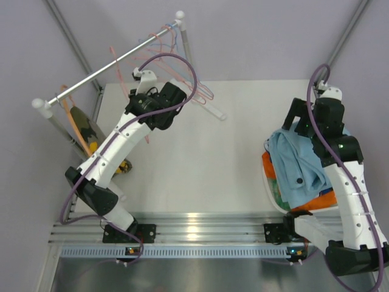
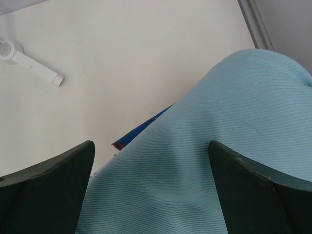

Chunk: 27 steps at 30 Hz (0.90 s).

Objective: Remove the trousers from the hanger
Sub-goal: Place the hanger at the clothesline.

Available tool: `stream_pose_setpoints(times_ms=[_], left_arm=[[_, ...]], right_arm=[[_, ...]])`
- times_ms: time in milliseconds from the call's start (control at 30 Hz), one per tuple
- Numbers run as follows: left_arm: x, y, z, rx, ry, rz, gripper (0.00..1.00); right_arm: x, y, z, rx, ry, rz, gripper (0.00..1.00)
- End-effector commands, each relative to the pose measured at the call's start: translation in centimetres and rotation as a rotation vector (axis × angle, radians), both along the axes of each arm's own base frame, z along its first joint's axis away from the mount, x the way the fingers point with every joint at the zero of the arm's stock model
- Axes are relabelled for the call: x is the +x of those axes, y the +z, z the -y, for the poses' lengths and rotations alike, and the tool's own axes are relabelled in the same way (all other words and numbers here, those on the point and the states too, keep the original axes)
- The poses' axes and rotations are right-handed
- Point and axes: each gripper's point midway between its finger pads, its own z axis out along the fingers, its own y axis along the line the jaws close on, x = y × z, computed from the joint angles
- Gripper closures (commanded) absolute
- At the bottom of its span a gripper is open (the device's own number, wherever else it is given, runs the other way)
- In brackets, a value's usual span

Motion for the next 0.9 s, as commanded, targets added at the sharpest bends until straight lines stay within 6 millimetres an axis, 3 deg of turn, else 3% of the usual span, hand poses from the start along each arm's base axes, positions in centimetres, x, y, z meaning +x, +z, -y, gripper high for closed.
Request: stream_pose_setpoints(times_ms=[0, 433, 667, 867], left_arm=[[-0.4, 0.9, -1.1, 0.064, 0.018, -0.039, 1.00], [3.7, -1.7, 1.4, 0.034, -0.016, -0.068, 1.00], [6.2, -4.1, 3.1, 0.056, -0.018, -0.089, 1.00], [8.2, -4.0, 4.5, 0.036, -0.038, -0.055, 1.00]], right_arm=[[1.1, 1.8, 0.1, 0.009, 0.002, 0.072, 0.01], [1.4, 3.0, 0.8, -0.020, -0.001, 0.079, 0.00], [2.0, 2.1, -0.1, 0.010, 0.035, 0.057, 0.00], [2.5, 2.3, 0.0, 0.001, 0.041, 0.062, 0.00]])
